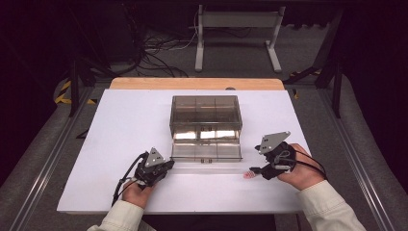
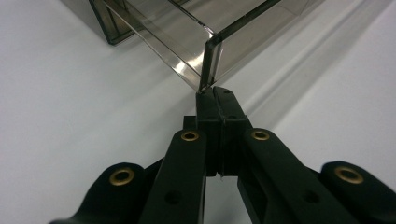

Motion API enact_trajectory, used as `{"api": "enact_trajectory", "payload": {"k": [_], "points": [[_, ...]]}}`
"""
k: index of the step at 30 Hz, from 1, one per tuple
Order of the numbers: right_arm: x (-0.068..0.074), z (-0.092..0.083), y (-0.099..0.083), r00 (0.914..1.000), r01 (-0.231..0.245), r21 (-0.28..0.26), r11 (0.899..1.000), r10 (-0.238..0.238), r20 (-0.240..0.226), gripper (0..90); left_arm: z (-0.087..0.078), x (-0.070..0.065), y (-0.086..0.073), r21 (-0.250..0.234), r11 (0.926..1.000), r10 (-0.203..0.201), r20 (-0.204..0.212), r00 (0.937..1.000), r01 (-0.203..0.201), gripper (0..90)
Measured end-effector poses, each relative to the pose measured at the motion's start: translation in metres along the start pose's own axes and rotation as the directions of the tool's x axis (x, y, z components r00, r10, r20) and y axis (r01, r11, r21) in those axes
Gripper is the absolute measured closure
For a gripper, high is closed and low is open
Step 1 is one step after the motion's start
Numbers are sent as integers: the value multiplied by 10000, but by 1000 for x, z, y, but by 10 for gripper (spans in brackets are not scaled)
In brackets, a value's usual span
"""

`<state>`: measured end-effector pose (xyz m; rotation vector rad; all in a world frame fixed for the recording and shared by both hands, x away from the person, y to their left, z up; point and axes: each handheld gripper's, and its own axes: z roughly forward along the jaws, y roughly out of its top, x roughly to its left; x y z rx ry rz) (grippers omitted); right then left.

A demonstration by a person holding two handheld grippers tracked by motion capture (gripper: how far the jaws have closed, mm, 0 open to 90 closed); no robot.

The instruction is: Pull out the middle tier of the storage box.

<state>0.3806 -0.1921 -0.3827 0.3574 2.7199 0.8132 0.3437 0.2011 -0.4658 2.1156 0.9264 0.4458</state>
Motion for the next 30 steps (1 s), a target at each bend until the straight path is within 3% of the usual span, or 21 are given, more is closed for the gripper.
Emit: {"api": "enact_trajectory", "payload": {"k": [20, 30], "points": [[0, 28, -24, 9972, -319, 847, 9959, 375, -652, 287, -1, 0, 0, -36, 10000, 32, 54, 10000, -32, 899], [4, 38, -25, 9954, -21, 1382, 9904, 153, -943, 411, -1, 0, 0, -38, 10000, 75, 50, 10000, -75, 899]]}}
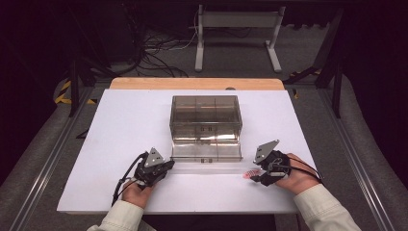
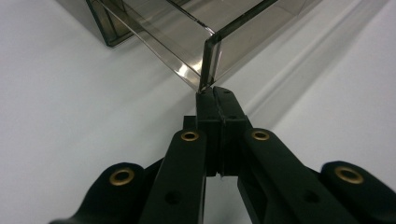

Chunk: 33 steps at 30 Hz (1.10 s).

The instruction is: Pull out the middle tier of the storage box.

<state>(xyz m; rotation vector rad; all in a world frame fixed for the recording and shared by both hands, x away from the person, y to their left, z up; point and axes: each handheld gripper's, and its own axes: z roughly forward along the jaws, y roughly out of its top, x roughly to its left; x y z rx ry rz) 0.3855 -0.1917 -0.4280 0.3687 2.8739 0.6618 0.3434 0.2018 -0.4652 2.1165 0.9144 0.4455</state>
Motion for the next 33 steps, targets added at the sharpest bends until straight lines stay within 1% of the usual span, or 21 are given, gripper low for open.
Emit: {"api": "enact_trajectory", "payload": {"k": [6, 8, 13, 18, 21, 23, 28, 30, 33], "points": [[-1, 4, 1, 9994, 140, 163, 9998, -135, -313, 500, 0, 0, 0, -17, 10000, -28, 19, 10000, 28, 899], [-1, 5, 2, 9995, 82, 147, 9999, -77, -300, 521, 0, 0, 0, -16, 10000, -38, 36, 10000, 38, 899], [-2, 6, 2, 9993, 158, 290, 9995, -148, -353, 584, 0, 0, 0, -31, 10000, -14, 14, 10000, 14, 899], [-2, 7, 2, 9987, 201, 356, 9992, -185, -465, 624, 0, 0, 0, -31, 10000, -17, 28, 10000, 18, 899], [-1, 6, 2, 9983, 343, 366, 9987, -325, -484, 697, 0, 0, 0, -43, 10000, -16, 39, 10000, 16, 899], [0, 6, 3, 9984, 332, 411, 9986, -313, -461, 723, 0, 0, 0, -39, 10000, 10, 13, 10000, -10, 898], [3, 6, 4, 9977, 523, 546, 9971, -498, -468, 747, 0, 0, 0, -43, 10000, 37, -5, 10000, -37, 898], [3, 6, 4, 9976, 489, 563, 9972, -459, -520, 753, 0, 0, 0, -41, 10000, -1, 60, 10000, 1, 899], [3, 5, 3, 9972, 534, 560, 9970, -504, -546, 759, 0, 0, 0, -35, 10000, 33, 3, 10000, -33, 899]]}}
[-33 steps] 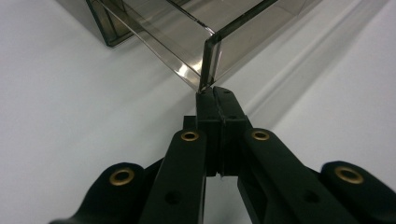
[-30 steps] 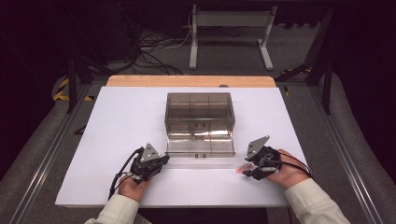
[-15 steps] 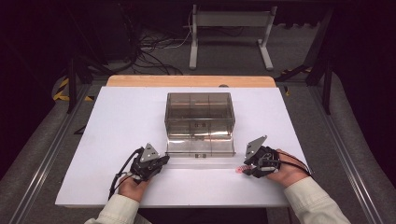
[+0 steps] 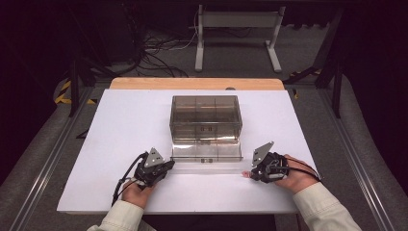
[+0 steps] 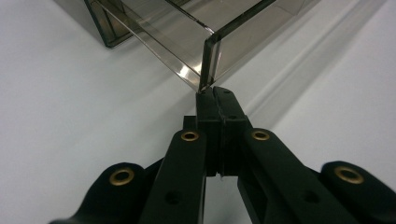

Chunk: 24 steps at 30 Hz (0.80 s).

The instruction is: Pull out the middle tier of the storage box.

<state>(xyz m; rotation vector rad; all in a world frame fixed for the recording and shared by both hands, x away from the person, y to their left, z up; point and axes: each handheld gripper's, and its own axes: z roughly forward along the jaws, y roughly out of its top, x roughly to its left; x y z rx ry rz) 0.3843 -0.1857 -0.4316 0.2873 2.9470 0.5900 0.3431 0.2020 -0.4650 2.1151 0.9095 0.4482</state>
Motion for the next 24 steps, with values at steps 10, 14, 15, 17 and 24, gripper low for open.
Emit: {"api": "enact_trajectory", "payload": {"k": [10, 14, 15, 17, 24], "points": [[5, 0, 4, 9998, 180, 298, 9994, -180, -25, 770, 0, 0, 0, 1, 10000, 15, -7, 10000, -15, 898], [5, 0, 4, 9997, 213, 355, 9991, -210, -77, 770, 0, 0, 0, -7, 10000, 4, -3, 10000, -4, 898], [6, 0, 4, 9997, 227, 340, 9992, -224, -73, 770, 0, 0, 0, -7, 10000, 9, -8, 10000, -9, 899], [7, 0, 5, 9996, 252, 421, 9988, -248, -92, 774, 0, 0, 0, -3, 10000, 3, -8, 10000, -3, 898], [9, 0, 6, 9987, 503, 461, 9977, -503, -7, 782, 0, 0, 0, -2, 10000, 1, -6, 10000, -1, 898]]}}
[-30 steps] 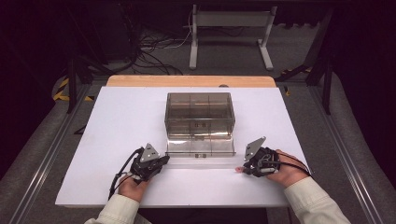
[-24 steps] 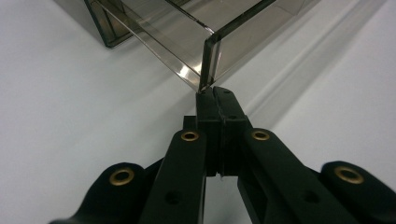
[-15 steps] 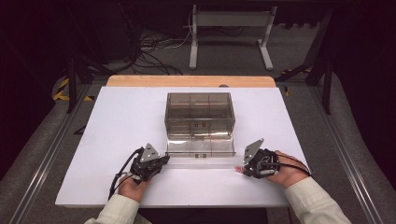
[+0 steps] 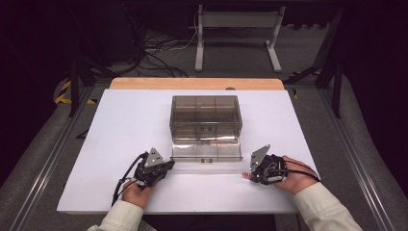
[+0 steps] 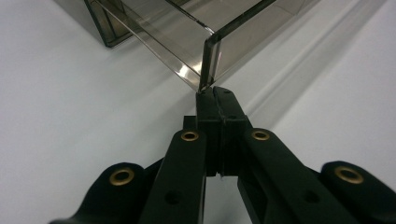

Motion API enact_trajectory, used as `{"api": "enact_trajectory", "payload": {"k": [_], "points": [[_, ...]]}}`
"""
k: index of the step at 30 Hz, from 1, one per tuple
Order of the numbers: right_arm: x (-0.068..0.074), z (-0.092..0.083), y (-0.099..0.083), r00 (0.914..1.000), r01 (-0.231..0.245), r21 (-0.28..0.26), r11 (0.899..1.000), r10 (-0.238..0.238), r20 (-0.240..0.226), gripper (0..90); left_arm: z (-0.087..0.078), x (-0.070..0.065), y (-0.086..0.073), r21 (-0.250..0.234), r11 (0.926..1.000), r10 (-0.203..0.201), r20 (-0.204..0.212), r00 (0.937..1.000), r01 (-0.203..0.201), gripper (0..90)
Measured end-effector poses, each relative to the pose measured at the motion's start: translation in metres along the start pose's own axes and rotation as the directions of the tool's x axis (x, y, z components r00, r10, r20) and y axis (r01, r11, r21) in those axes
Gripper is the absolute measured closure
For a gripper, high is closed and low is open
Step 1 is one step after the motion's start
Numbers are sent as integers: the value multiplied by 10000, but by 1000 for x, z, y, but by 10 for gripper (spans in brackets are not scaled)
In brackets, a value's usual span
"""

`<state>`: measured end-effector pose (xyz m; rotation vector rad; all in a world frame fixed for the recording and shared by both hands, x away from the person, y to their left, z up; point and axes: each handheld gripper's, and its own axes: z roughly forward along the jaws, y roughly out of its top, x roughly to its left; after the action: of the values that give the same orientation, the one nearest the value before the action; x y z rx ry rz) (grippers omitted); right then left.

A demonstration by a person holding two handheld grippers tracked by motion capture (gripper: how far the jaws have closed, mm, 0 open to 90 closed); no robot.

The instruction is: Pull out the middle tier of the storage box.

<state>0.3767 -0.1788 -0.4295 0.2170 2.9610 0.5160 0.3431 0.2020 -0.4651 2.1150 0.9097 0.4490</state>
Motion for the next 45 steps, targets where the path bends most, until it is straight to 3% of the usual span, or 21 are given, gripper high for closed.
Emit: {"api": "enact_trajectory", "payload": {"k": [18, 30, 45], "points": [[4, -8, 3, 9998, 172, -157, 9997, -170, 114, 789, 0, 0, 0, 3, 10000, -8, 12, 10000, 8, 899], [2, -24, 5, 9990, 209, -692, 9974, -180, 420, 789, 0, 0, 0, -2, 10000, 1, 1, 10000, -1, 898], [0, -50, 16, 9965, 366, -1591, 9866, -241, 796, 789, 0, 0, 0, 36, 10000, 36, 8, 10000, -36, 899]]}}
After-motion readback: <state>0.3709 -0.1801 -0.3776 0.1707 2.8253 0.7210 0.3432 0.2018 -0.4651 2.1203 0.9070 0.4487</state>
